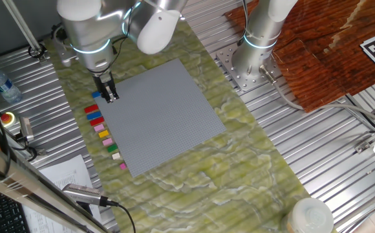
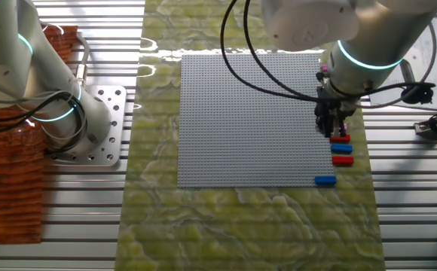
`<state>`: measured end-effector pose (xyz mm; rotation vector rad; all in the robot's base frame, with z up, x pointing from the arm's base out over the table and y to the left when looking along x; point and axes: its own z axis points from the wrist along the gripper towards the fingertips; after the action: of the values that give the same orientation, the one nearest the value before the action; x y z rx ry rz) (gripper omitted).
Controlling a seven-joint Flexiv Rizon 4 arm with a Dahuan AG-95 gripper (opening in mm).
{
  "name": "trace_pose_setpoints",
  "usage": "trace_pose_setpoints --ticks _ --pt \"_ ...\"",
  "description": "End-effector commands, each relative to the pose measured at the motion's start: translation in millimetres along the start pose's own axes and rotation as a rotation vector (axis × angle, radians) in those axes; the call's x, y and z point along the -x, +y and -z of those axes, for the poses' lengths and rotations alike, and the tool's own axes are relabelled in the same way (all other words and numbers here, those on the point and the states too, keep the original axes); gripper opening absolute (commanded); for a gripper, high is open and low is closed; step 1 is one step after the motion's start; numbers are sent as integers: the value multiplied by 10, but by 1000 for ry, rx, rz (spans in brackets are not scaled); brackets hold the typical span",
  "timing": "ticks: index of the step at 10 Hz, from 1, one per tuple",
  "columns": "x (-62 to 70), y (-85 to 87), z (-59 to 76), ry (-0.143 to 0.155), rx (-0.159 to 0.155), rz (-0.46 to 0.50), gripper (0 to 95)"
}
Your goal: Stack small Lego blocks randomly, one at a time
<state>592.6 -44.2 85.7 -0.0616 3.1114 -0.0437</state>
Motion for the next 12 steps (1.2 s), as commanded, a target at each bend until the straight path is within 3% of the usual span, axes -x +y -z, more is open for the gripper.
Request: trace_pose_setpoints --ticks 1,7,10,11,12 --pt "-18 -2 12 -7 3 39 0" --pt "-18 -2 12 -3 8 1 0" --pt "83 -205 -179 -40 7 0 0" --pt "141 -290 -197 -45 6 4 190" --pt "211 -368 -244 -46 4 1 190"
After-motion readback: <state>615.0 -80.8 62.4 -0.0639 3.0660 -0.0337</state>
